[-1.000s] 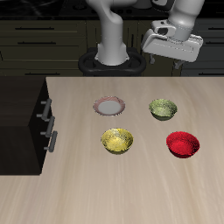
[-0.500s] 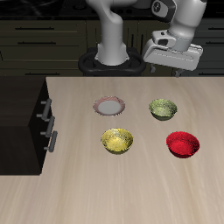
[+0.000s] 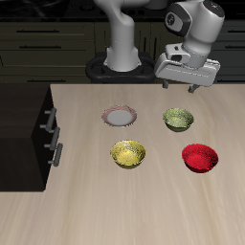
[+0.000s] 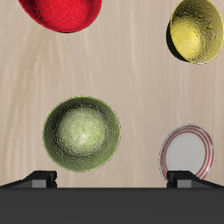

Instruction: Place the green bowl on top of the wooden cabinet

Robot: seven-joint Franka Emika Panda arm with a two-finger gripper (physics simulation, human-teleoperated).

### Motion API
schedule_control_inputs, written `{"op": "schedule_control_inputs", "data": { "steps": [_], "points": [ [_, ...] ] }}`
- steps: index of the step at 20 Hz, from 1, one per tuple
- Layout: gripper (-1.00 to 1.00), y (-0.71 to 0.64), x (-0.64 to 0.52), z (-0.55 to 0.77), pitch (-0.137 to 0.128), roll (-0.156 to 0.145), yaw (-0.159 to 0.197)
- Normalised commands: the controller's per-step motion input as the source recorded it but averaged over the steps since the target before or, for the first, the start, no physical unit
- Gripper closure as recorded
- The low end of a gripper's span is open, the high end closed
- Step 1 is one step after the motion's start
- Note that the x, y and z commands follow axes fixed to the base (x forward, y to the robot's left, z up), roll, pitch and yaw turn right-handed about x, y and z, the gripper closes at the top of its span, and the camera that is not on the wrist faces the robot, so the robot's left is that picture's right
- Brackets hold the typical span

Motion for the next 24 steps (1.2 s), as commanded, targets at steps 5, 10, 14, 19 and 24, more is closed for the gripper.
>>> {"op": "schedule_control_inputs", "data": {
  "steps": [5,10,14,19,24],
  "points": [
    [-1.0,-0.07,0.01,-0.19,0.009,0.007,0.012],
    [-1.0,-0.12,-0.02,-0.08,-0.033,-0.011,0.024],
    [-1.0,-0.11,0.06,-0.31,0.055,-0.007,-0.033],
    [-1.0,-0.03,0.04,-0.13,0.022,-0.015,-0.015],
    [-1.0,-0.14,0.02,-0.23,0.035,-0.033,-0.034]
  ]
}}
